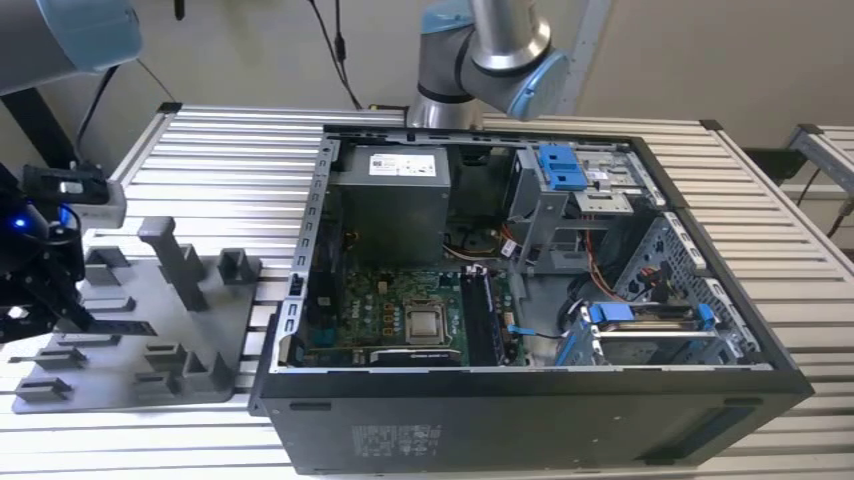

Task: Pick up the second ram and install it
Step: 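Pick up the second ram and move it above second insertion slot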

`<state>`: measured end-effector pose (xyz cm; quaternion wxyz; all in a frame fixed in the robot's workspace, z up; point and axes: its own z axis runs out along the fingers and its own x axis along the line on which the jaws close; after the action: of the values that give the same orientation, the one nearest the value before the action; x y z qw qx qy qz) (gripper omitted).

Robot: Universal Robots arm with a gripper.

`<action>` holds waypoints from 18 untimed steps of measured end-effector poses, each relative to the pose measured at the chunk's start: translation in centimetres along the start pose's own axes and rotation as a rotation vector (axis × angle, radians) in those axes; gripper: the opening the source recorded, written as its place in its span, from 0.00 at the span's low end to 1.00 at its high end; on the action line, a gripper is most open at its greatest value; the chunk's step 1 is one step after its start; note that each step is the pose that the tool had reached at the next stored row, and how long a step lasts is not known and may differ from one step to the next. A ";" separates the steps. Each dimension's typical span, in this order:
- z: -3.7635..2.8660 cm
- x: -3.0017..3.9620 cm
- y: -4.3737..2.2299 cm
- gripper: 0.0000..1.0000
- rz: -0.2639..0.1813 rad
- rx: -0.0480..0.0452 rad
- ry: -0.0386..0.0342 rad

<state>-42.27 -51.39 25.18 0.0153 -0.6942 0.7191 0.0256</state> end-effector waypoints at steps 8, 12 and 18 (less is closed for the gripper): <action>-0.70 -0.04 0.01 0.14 0.001 0.0001 0.0000; -1.11 -0.06 0.02 0.14 0.001 0.0001 0.0000; -1.91 -0.11 0.03 0.14 0.001 0.0001 -0.0001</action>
<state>-42.27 -51.39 27.09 0.0154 -0.6940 0.7194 0.0255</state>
